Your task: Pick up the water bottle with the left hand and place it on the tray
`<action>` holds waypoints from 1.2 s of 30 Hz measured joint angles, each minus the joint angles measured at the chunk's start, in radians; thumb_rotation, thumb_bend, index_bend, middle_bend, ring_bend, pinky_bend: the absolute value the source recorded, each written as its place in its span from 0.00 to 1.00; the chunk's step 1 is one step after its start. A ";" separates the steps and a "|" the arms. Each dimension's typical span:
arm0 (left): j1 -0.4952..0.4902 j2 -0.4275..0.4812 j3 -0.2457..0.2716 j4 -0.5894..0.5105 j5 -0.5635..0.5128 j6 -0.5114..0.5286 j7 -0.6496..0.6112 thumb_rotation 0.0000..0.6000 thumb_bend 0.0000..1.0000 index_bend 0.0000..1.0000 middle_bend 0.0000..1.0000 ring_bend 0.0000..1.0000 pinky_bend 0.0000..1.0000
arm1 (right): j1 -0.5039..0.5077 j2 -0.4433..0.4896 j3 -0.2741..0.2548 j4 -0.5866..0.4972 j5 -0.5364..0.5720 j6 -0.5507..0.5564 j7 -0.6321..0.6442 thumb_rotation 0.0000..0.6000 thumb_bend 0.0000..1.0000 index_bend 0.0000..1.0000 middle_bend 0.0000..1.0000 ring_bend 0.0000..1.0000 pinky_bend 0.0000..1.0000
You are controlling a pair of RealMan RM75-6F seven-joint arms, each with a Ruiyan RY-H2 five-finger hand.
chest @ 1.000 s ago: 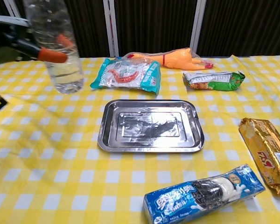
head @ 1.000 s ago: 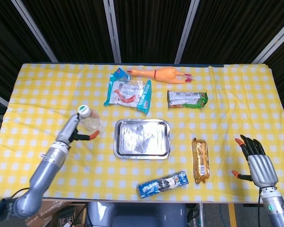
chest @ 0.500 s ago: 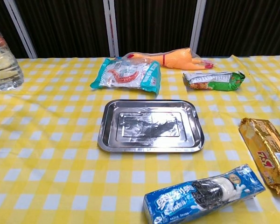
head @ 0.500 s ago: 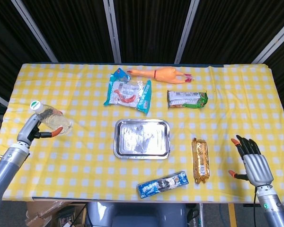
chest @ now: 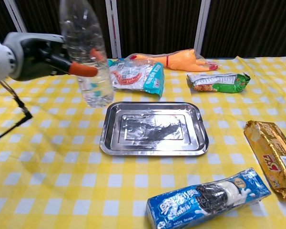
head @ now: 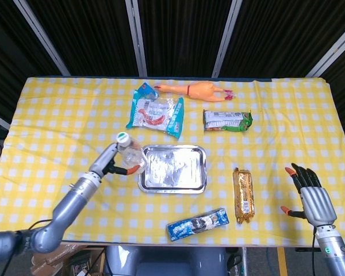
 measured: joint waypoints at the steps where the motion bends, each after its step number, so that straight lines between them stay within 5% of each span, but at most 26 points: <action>1: -0.022 -0.032 0.001 0.001 -0.030 0.020 0.030 1.00 0.48 0.50 0.49 0.01 0.07 | -0.001 0.001 0.000 0.000 -0.001 0.002 0.004 1.00 0.05 0.11 0.00 0.04 0.00; 13: -0.192 -0.363 -0.010 0.192 -0.196 0.143 0.198 1.00 0.48 0.51 0.50 0.01 0.07 | -0.004 0.010 0.002 0.013 0.004 0.003 0.042 1.00 0.05 0.11 0.00 0.04 0.00; 29: -0.196 -0.489 -0.041 0.367 -0.173 0.115 0.207 1.00 0.48 0.51 0.49 0.01 0.07 | 0.003 0.000 -0.001 0.029 0.010 -0.020 0.053 1.00 0.05 0.11 0.00 0.04 0.00; 36: -0.175 -0.512 -0.040 0.405 -0.142 0.072 0.186 1.00 0.27 0.40 0.40 0.00 0.06 | 0.005 -0.001 -0.004 0.031 0.005 -0.023 0.062 1.00 0.05 0.11 0.00 0.04 0.00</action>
